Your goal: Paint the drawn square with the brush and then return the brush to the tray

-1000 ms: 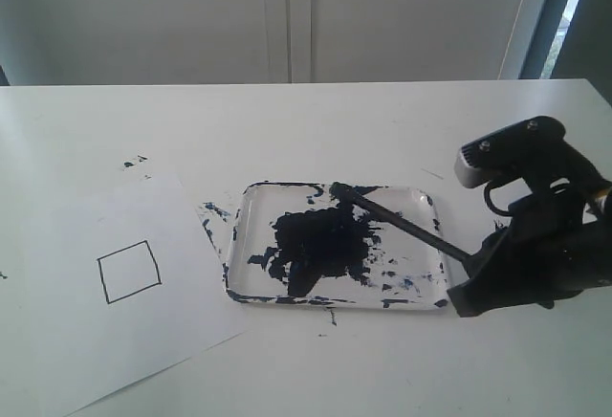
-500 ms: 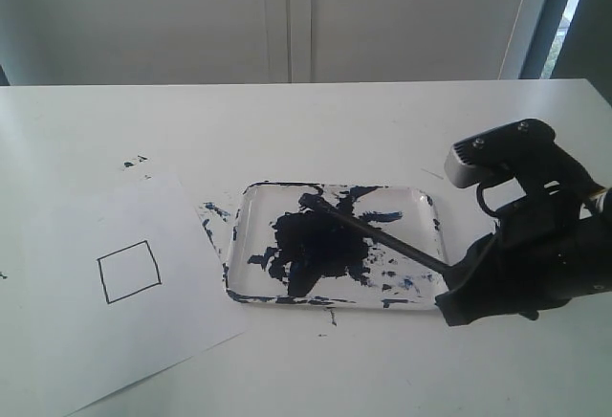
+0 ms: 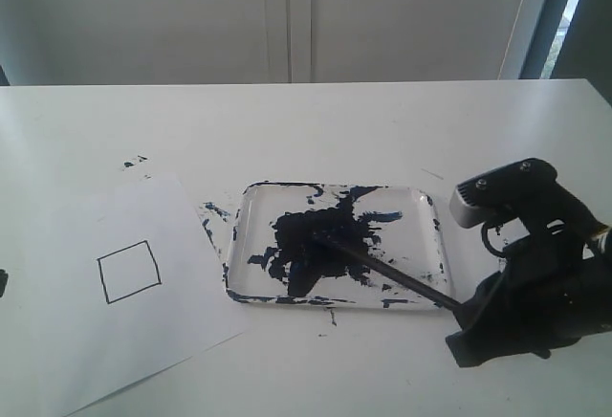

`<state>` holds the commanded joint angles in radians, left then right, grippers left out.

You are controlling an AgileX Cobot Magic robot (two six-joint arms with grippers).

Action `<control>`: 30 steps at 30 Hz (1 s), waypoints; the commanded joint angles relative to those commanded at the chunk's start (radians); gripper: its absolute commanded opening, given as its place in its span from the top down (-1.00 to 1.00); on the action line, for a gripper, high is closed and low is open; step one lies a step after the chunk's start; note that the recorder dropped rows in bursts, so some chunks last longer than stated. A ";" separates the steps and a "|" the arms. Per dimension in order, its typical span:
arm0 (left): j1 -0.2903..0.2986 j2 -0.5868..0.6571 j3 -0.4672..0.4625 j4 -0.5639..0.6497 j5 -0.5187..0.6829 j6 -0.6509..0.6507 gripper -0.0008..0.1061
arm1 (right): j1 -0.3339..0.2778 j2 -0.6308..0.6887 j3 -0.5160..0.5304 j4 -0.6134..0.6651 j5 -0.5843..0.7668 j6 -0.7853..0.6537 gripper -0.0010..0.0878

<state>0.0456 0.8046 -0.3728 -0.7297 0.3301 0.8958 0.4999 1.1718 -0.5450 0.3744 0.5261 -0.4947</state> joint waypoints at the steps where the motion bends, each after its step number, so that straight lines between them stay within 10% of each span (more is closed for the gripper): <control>1: 0.000 0.004 0.000 -0.008 0.000 0.000 0.18 | 0.000 0.007 0.005 -0.013 -0.018 0.002 0.98; 30: -0.082 -0.002 0.000 -0.050 0.028 0.022 0.18 | 0.000 0.166 0.013 -0.133 -0.108 0.008 0.85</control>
<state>-0.0365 0.8026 -0.3728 -0.7799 0.3584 0.9183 0.4999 1.3374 -0.5321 0.2409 0.4177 -0.4864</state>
